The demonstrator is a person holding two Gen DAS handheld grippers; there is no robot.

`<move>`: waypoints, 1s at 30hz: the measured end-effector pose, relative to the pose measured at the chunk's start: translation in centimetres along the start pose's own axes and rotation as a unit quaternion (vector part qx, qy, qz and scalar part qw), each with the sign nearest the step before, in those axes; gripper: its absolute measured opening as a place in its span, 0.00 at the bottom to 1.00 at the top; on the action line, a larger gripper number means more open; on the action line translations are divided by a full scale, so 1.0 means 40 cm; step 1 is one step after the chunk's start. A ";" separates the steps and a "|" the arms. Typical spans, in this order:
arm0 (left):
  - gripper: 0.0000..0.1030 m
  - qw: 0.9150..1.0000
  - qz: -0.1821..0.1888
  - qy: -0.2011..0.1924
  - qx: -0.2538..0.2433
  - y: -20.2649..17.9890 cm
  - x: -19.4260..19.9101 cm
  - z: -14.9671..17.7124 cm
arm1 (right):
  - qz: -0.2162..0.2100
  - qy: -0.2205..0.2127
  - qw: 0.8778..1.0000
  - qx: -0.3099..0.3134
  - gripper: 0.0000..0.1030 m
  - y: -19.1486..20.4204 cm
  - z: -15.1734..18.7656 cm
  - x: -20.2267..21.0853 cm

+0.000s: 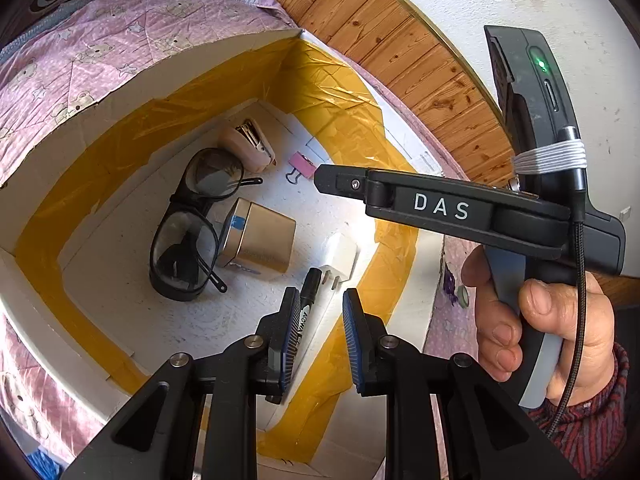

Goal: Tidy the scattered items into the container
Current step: 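Open the left tool to drop the marker while the right tool drops the tin, then withdraw both open tools from the box toward the remaining items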

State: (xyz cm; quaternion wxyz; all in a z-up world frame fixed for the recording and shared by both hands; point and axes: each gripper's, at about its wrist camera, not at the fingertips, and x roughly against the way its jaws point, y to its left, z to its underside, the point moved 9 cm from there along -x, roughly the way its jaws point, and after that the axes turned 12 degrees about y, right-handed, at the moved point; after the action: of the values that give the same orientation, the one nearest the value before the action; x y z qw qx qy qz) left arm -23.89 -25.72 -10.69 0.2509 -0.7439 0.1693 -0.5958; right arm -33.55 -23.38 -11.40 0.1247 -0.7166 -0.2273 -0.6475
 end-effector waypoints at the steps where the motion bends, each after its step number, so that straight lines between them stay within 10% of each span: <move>1: 0.23 1.000 -0.002 -0.002 -0.001 0.000 0.003 0.002 | -0.001 0.000 1.000 0.000 0.52 0.000 0.001 0.001; 30: 0.30 0.993 -0.083 -0.068 -0.048 -0.024 0.116 0.060 | -0.002 -0.021 0.999 0.024 0.52 0.082 0.112 0.083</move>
State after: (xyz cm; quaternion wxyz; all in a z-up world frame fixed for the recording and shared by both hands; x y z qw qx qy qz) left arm -20.51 -27.09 -6.83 0.1760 -0.8053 0.1180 -0.5537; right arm -27.86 -23.55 -8.35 0.1358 -0.7260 -0.2474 -0.6271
